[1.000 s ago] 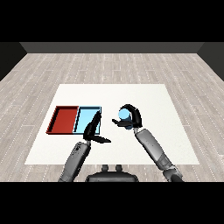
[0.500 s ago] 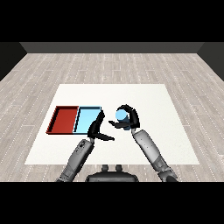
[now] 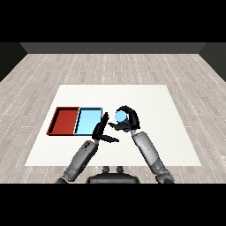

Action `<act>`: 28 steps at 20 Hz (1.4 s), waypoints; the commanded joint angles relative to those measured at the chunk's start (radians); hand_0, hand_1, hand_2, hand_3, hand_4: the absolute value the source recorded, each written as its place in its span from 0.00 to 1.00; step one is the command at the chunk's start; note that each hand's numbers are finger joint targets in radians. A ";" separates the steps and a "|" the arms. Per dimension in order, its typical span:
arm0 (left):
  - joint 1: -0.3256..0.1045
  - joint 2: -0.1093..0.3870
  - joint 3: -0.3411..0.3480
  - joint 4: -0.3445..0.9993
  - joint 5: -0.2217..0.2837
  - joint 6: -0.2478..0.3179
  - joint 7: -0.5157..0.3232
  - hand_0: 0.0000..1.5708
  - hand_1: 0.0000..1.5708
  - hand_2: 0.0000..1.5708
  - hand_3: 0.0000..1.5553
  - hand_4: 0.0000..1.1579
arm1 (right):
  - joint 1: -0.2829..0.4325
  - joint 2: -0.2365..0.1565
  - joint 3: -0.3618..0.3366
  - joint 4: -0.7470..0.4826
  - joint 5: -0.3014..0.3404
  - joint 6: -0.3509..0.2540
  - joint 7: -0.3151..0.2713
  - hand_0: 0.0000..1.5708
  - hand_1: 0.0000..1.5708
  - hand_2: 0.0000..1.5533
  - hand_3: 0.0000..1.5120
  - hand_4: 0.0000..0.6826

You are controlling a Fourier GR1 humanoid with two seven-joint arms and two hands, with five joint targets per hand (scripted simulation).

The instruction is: Pick the blue can and put it in the blue box

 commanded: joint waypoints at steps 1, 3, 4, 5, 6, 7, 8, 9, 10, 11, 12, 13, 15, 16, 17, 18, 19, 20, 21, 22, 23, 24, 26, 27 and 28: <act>-0.013 0.000 0.035 -0.034 0.014 -0.030 0.078 0.00 0.00 0.00 0.00 0.00 | 0.030 0.024 0.069 -0.012 0.019 -0.063 -0.016 0.94 0.94 0.94 0.92 0.89; -0.084 0.000 -0.004 0.084 0.048 0.020 -0.012 0.00 0.00 0.00 0.00 0.00 | -0.101 0.024 0.035 0.077 0.000 -0.054 0.015 0.94 0.94 0.94 0.92 0.89; 0.008 0.000 -0.015 -0.069 0.001 0.027 0.065 0.00 0.00 0.00 0.00 0.00 | -0.037 0.024 0.057 -0.006 0.022 -0.040 0.052 0.94 0.94 0.94 0.92 0.90; -0.101 0.000 0.046 0.088 0.047 -0.024 0.017 0.00 0.00 0.00 0.00 0.00 | -0.064 0.024 0.052 0.084 -0.012 -0.028 -0.038 0.94 0.94 0.94 0.92 0.90; -0.106 0.000 0.039 0.121 0.057 -0.016 -0.008 0.00 0.00 0.00 0.00 0.00 | 0.041 0.024 0.054 -0.074 0.050 0.005 0.021 0.94 0.94 0.94 0.92 0.89; -0.036 0.000 0.031 0.077 0.014 -0.042 -0.029 0.00 0.00 0.00 0.00 0.00 | 0.012 0.024 0.111 -0.026 0.031 -0.067 0.015 0.95 0.95 0.94 0.93 0.89; -0.039 0.000 -0.036 0.092 0.058 0.014 -0.046 0.00 0.00 0.00 0.00 0.00 | -0.048 0.025 0.055 -0.027 0.045 -0.018 0.065 0.95 0.95 0.94 0.93 0.89; 0.003 0.037 0.032 -0.023 0.008 -0.055 0.040 0.00 0.00 0.00 0.00 0.00 | 0.076 0.025 0.109 -0.063 0.047 -0.034 -0.026 0.95 0.95 0.94 0.93 0.89; -0.095 0.000 -0.038 0.154 0.085 0.017 -0.093 0.00 0.00 0.00 0.00 0.00 | -0.009 0.025 0.048 0.023 0.013 0.005 -0.039 0.94 0.94 0.94 0.93 0.89; -0.093 0.000 0.015 0.126 0.064 -0.019 -0.055 0.00 0.00 0.00 0.00 0.00 | -0.024 0.025 0.090 -0.020 0.000 -0.030 0.009 0.93 0.93 0.94 0.93 0.91; -0.027 0.000 0.014 0.034 0.032 -0.011 -0.018 0.00 0.00 0.00 0.00 0.00 | -0.019 0.025 0.057 0.032 -0.014 -0.016 -0.032 0.93 0.93 0.94 0.93 0.91; -0.053 0.000 -0.012 0.042 0.062 0.032 0.001 0.00 0.00 0.00 0.00 0.00 | -0.013 0.025 0.134 0.021 -0.033 -0.082 -0.023 0.93 0.93 0.94 0.93 0.89; -0.057 0.000 -0.056 0.082 0.078 0.028 -0.076 0.00 0.00 0.00 0.00 0.00 | 0.000 0.025 0.150 0.025 -0.037 -0.093 -0.036 0.93 0.93 0.93 0.92 0.90; -0.066 0.000 -0.058 0.048 0.088 0.047 -0.022 0.00 0.00 0.00 0.00 0.00 | 0.005 0.025 0.084 0.013 -0.052 -0.049 -0.041 0.93 0.93 0.93 0.92 0.92; -0.093 0.000 -0.026 0.121 0.085 0.006 -0.065 0.00 0.00 0.00 0.00 0.00 | -0.081 0.025 0.111 -0.008 -0.086 -0.078 0.055 0.93 0.93 0.94 0.92 0.91; 0.034 0.015 -0.047 -0.073 0.029 0.011 0.029 0.00 0.00 0.00 0.00 0.00 | -0.050 0.025 0.071 0.019 -0.079 -0.049 0.004 0.93 0.93 0.94 0.92 0.90; -0.094 0.000 -0.035 0.171 0.106 -0.004 -0.126 0.00 0.00 0.00 0.00 0.00 | -0.049 0.025 0.049 0.048 -0.100 -0.027 -0.026 0.92 0.92 0.94 0.91 0.89; -0.052 0.000 -0.085 0.095 0.107 0.029 -0.082 0.00 0.00 0.00 0.00 0.00 | -0.025 0.025 0.086 0.063 -0.141 -0.076 -0.066 0.92 0.92 0.94 0.91 0.88; -0.171 0.000 -0.086 0.216 0.177 0.055 -0.134 0.00 0.00 0.00 0.00 0.00 | -0.024 0.025 0.246 -0.020 -0.125 -0.220 0.005 0.92 0.92 0.93 0.91 0.87; -0.146 0.000 0.000 0.146 0.114 -0.030 -0.067 0.00 0.00 0.00 0.00 0.00 | -0.002 0.025 0.157 0.032 -0.135 -0.119 -0.060 0.93 0.93 0.94 0.92 0.86; -0.171 0.000 -0.065 0.150 0.136 0.036 -0.063 0.00 0.00 0.00 0.00 0.00 | 0.022 0.025 0.144 0.038 -0.158 -0.094 -0.103 0.93 0.93 0.94 0.92 0.87; -0.060 0.000 -0.036 0.048 0.072 0.004 -0.036 0.00 0.00 0.00 0.00 0.00 | -0.044 0.025 0.150 0.035 -0.175 -0.105 -0.054 0.93 0.93 0.94 0.92 0.88; -0.114 0.000 -0.058 0.137 0.144 0.013 -0.099 0.00 0.00 0.00 0.00 0.00 | -0.054 0.025 0.129 0.043 -0.180 -0.112 -0.061 0.92 0.92 0.93 0.92 0.88; -0.154 0.000 -0.083 0.204 0.186 0.022 -0.115 0.00 0.00 0.00 0.00 0.00 | 0.032 0.025 0.155 0.014 -0.141 -0.098 -0.091 0.93 0.93 0.93 0.92 0.87; -0.098 0.000 -0.090 0.087 0.105 0.065 -0.031 0.00 0.00 0.00 0.00 0.17 | -0.028 0.025 0.232 0.050 -0.209 -0.181 -0.089 0.93 0.93 0.94 0.92 0.87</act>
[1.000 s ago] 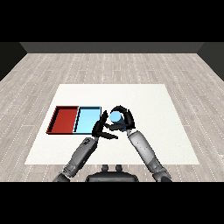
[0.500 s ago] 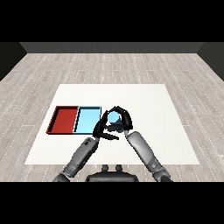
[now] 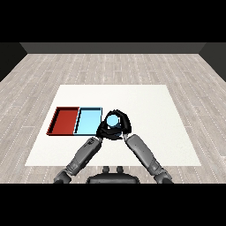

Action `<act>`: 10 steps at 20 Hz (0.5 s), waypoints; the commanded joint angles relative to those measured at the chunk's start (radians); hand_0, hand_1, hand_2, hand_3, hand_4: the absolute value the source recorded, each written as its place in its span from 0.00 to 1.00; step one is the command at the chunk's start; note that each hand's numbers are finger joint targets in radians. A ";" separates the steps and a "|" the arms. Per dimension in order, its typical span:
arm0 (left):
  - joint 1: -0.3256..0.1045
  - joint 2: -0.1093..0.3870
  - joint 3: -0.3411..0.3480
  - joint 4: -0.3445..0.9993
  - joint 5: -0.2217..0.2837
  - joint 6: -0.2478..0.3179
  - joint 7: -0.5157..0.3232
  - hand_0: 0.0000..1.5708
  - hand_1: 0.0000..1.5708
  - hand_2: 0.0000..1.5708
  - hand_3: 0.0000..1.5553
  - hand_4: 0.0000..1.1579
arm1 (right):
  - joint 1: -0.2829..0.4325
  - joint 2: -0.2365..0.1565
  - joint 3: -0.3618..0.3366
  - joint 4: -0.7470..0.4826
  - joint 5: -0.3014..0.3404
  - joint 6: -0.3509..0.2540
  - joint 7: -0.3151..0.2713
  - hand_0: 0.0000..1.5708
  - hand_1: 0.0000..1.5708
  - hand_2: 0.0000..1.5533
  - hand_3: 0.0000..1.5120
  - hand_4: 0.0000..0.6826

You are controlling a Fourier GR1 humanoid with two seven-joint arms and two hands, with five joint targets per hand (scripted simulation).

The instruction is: Pick the blue can and put it in the blue box

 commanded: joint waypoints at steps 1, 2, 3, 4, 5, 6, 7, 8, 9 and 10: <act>-0.073 -0.001 -0.046 0.024 0.032 0.077 0.034 0.00 0.00 0.00 0.00 0.32 | -0.042 0.000 -0.064 0.042 -0.058 0.050 -0.029 0.94 0.94 0.94 0.92 0.88; 0.004 -0.001 -0.081 0.050 -0.016 0.101 0.005 0.00 0.00 0.00 0.00 0.36 | 0.034 0.000 0.048 0.013 -0.085 -0.040 -0.066 0.94 0.94 0.94 0.92 0.87; -0.044 -0.001 -0.096 -0.026 -0.004 0.151 0.107 0.00 0.00 0.00 0.00 0.41 | -0.019 0.000 0.104 0.075 -0.132 -0.103 -0.109 0.94 0.94 0.94 0.92 0.87; -0.058 -0.001 -0.141 -0.003 0.060 0.189 0.077 0.00 0.00 0.00 0.00 0.44 | 0.006 0.000 0.062 -0.034 -0.096 -0.056 -0.003 0.94 0.94 0.95 0.92 0.87; -0.094 0.000 -0.063 0.102 0.063 0.115 0.006 0.00 0.00 0.00 0.00 0.46 | -0.047 0.000 0.032 0.032 -0.142 -0.045 -0.061 0.94 0.94 0.94 0.92 0.88; -0.052 0.000 -0.085 0.112 0.075 0.143 -0.039 0.00 0.00 0.00 0.00 0.50 | -0.012 0.000 0.018 0.049 -0.155 0.008 -0.083 0.94 0.94 0.94 0.92 0.89; -0.066 0.000 -0.125 0.000 0.101 0.255 0.052 0.00 0.00 0.07 0.00 0.52 | -0.057 0.000 0.093 0.064 -0.180 -0.099 -0.097 0.94 0.94 0.94 0.92 0.89; -0.105 0.000 -0.102 0.113 0.186 0.207 -0.042 0.28 0.28 0.40 0.32 0.49 | -0.018 0.000 0.049 -0.013 -0.137 -0.039 -0.042 0.94 0.94 0.94 0.92 0.89; -0.076 0.000 -0.099 0.118 0.254 0.163 -0.114 0.55 0.55 0.60 0.49 0.49 | 0.005 0.000 0.057 -0.014 -0.159 -0.046 -0.070 0.92 0.92 0.93 0.92 0.90; -0.110 0.000 -0.070 0.038 0.272 0.164 -0.022 0.91 0.91 0.90 0.78 0.54 | -0.074 0.000 0.086 0.033 -0.211 -0.099 -0.102 0.93 0.93 0.93 0.92 0.90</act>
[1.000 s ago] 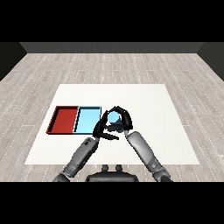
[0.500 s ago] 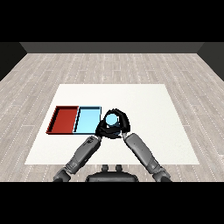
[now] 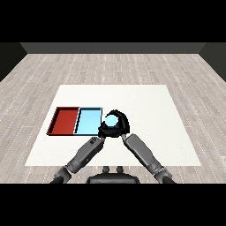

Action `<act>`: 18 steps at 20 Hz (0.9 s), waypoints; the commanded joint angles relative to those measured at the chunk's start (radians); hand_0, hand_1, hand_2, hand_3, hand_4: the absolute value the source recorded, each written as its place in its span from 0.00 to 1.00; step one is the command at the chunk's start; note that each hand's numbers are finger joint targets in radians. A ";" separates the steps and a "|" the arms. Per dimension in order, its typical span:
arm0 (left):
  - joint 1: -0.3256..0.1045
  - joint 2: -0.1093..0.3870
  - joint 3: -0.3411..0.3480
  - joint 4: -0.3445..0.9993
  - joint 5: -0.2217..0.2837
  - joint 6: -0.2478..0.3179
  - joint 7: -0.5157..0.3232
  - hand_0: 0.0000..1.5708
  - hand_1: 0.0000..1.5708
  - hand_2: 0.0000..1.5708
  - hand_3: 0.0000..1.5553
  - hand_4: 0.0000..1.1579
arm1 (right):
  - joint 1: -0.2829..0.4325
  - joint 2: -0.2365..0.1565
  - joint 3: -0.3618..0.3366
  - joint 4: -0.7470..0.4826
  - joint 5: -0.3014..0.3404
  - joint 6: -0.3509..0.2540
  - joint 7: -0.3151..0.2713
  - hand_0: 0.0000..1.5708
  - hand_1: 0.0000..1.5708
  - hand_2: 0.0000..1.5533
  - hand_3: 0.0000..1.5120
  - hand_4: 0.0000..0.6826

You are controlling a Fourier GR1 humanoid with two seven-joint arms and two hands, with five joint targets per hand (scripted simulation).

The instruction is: Pick the blue can and put it in the blue box

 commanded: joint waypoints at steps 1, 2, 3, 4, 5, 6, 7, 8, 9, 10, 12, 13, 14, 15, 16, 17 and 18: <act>0.007 -0.012 -0.032 0.036 0.121 0.019 -0.104 1.00 1.00 0.97 0.85 0.58 | 0.049 0.010 0.050 -0.037 -0.060 -0.032 -0.050 0.93 0.93 0.93 0.92 0.91; -0.038 -0.012 -0.014 0.089 0.167 -0.017 -0.124 1.00 1.00 1.00 0.95 0.65 | 0.023 0.004 -0.043 -0.048 -0.036 0.040 -0.005 0.93 0.93 0.93 0.92 0.92; 0.024 -0.012 -0.036 0.022 0.144 0.029 -0.110 1.00 1.00 1.00 0.94 0.71 | -0.036 0.010 -0.058 0.030 -0.062 0.036 -0.015 0.93 0.93 0.93 0.92 0.93; 0.011 -0.012 -0.027 0.059 0.134 0.015 -0.135 1.00 1.00 1.00 0.95 0.73 | 0.019 0.011 -0.027 -0.031 -0.030 0.030 -0.006 0.93 0.93 0.93 0.93 0.92; -0.029 -0.012 -0.046 0.052 0.175 0.019 -0.106 1.00 1.00 1.00 0.97 0.81 | -0.059 0.011 -0.046 0.047 -0.092 0.029 -0.028 0.93 0.93 0.93 0.92 0.92; -0.032 -0.012 -0.065 0.114 0.196 -0.016 -0.185 1.00 1.00 1.00 0.96 0.79 | 0.008 0.011 0.004 -0.009 -0.073 -0.011 -0.038 0.92 0.92 0.93 0.92 0.90; -0.047 -0.012 -0.054 0.039 0.154 0.066 -0.127 1.00 1.00 1.00 0.96 0.82 | -0.037 0.011 -0.033 0.007 -0.068 0.011 -0.001 0.92 0.92 0.93 0.92 0.91; -0.098 -0.012 -0.023 0.169 0.172 -0.021 -0.179 1.00 1.00 1.00 0.97 0.86 | 0.063 -0.005 -0.047 -0.042 -0.036 0.060 -0.013 0.91 0.91 0.93 0.92 0.89; -0.094 -0.012 -0.057 0.134 0.213 0.019 -0.204 1.00 1.00 1.00 0.97 0.89 | -0.015 0.010 -0.016 -0.005 -0.073 -0.003 -0.002 0.90 0.90 0.93 0.92 0.88; -0.061 -0.012 -0.016 0.060 0.135 0.016 -0.151 1.00 1.00 1.00 0.97 0.93 | -0.031 0.011 -0.070 -0.036 -0.054 0.048 0.047 0.90 0.90 0.93 0.92 0.86; -0.086 -0.012 -0.028 0.131 0.171 -0.002 -0.241 1.00 1.00 1.00 0.98 0.95 | 0.053 0.004 -0.065 -0.045 -0.085 0.116 -0.010 0.82 0.82 0.87 0.85 0.69; -0.061 -0.012 -0.020 0.167 0.184 -0.020 -0.294 1.00 1.00 1.00 0.99 0.91 | 0.045 -0.002 -0.083 -0.002 -0.101 0.154 -0.021 0.74 0.74 0.80 0.73 0.58; -0.054 -0.012 -0.064 0.117 0.197 0.032 -0.282 1.00 1.00 1.00 0.99 0.90 | 0.101 -0.029 0.004 -0.129 -0.014 0.079 0.073 0.52 0.52 0.60 0.41 0.05; -0.056 -0.012 -0.028 0.122 0.155 0.013 -0.271 1.00 1.00 1.00 0.99 0.97 | 0.055 -0.018 0.010 -0.114 0.020 0.062 0.109 0.00 0.00 0.00 0.00 0.00; -0.057 -0.012 -0.028 0.124 0.156 0.012 -0.273 1.00 1.00 1.00 0.99 0.97 | 0.039 -0.002 -0.018 -0.039 0.022 0.102 0.056 0.00 0.00 0.00 0.00 0.00; -0.057 -0.012 -0.028 0.126 0.157 0.011 -0.274 1.00 1.00 1.00 0.99 0.97 | 0.043 0.007 -0.027 -0.039 0.034 0.111 0.060 0.00 0.00 0.00 0.00 0.00; -0.058 -0.012 -0.028 0.127 0.158 0.010 -0.275 1.00 1.00 1.00 0.99 0.97 | 0.045 0.010 -0.032 -0.040 0.040 0.117 0.061 0.00 0.00 0.00 0.00 0.00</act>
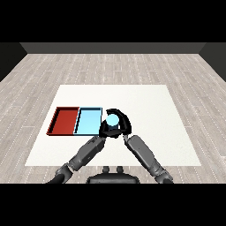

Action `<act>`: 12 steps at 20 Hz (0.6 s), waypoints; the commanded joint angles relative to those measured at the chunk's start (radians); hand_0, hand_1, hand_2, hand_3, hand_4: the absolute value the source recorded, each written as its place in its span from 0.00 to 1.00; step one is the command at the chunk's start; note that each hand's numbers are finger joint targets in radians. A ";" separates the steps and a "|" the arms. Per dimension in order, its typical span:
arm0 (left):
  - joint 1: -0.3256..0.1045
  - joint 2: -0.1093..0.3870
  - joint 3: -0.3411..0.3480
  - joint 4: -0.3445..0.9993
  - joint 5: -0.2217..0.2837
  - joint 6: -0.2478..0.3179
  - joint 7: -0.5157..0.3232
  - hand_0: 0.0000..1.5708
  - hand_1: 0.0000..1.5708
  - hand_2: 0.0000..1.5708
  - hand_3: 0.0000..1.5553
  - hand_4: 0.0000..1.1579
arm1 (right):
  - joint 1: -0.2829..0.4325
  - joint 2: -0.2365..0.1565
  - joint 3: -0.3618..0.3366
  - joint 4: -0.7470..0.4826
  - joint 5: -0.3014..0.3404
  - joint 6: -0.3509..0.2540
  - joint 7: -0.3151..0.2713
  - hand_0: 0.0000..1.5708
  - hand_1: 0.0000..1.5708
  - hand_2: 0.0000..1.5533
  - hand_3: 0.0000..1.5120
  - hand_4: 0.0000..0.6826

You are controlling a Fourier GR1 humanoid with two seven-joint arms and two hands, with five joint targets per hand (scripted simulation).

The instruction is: Pick the blue can and put it in the blue box

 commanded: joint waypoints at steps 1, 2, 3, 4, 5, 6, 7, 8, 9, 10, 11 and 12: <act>-0.007 -0.003 0.011 0.001 0.001 -0.001 -0.020 1.00 1.00 1.00 0.99 0.97 | 0.004 0.011 -0.007 0.013 0.041 0.030 0.013 0.00 0.00 0.00 0.00 0.00; -0.075 -0.003 0.005 0.051 0.048 0.018 -0.012 1.00 1.00 1.00 0.99 0.97 | 0.005 0.011 -0.008 0.013 0.041 0.031 0.012 0.00 0.00 0.00 0.00 0.00; 0.029 0.009 0.050 -0.007 -0.044 -0.060 -0.013 1.00 1.00 1.00 0.99 0.97 | 0.035 0.011 -0.023 0.081 0.021 0.078 -0.077 0.00 0.00 0.00 0.00 0.00; -0.028 -0.002 0.067 0.028 -0.006 -0.061 -0.003 1.00 1.00 1.00 0.98 0.98 | -0.018 0.011 -0.043 0.060 0.018 0.062 -0.007 0.00 0.00 0.00 0.00 0.00; -0.015 -0.002 0.077 -0.046 -0.051 -0.009 0.060 1.00 1.00 1.00 0.98 0.98 | -0.012 0.011 0.029 0.077 -0.003 -0.016 -0.054 0.00 0.00 0.00 0.00 0.00; 0.012 0.031 0.093 -0.043 -0.074 -0.040 0.047 1.00 1.00 1.00 0.98 0.98 | 0.064 0.011 0.028 -0.029 0.066 -0.009 -0.002 0.00 0.00 0.00 0.00 0.00; -0.044 -0.002 -0.025 0.063 0.034 0.048 -0.051 1.00 1.00 1.00 0.98 0.98 | -0.014 0.009 -0.072 0.016 0.037 0.041 0.020 0.00 0.00 0.00 0.00 0.00; -0.055 -0.002 0.052 0.039 -0.020 0.016 0.016 1.00 1.00 1.00 0.98 0.98 | 0.065 0.007 -0.069 0.006 0.036 0.059 -0.053 0.00 0.00 0.00 0.00 0.00; 0.024 -0.002 0.060 0.038 -0.052 -0.011 -0.045 1.00 1.00 1.00 0.98 0.98 | 0.061 0.000 -0.055 -0.090 0.053 0.035 0.048 0.00 0.00 0.00 0.00 0.00; -0.012 -0.002 0.031 0.052 -0.009 0.030 -0.047 1.00 1.00 1.00 0.98 0.98 | 0.024 0.009 -0.108 -0.040 0.032 0.058 0.013 0.00 0.00 0.00 0.00 0.00; -0.008 -0.002 0.033 0.095 -0.006 -0.002 -0.067 1.00 1.00 1.00 0.98 0.99 | 0.044 0.011 -0.119 -0.025 -0.002 0.076 -0.030 0.00 0.00 0.00 0.00 0.00; -0.052 -0.002 0.041 0.098 -0.009 0.017 -0.042 1.00 1.00 1.00 0.98 0.99 | 0.062 -0.021 -0.128 -0.101 0.015 0.089 0.007 0.00 0.00 0.00 0.00 0.00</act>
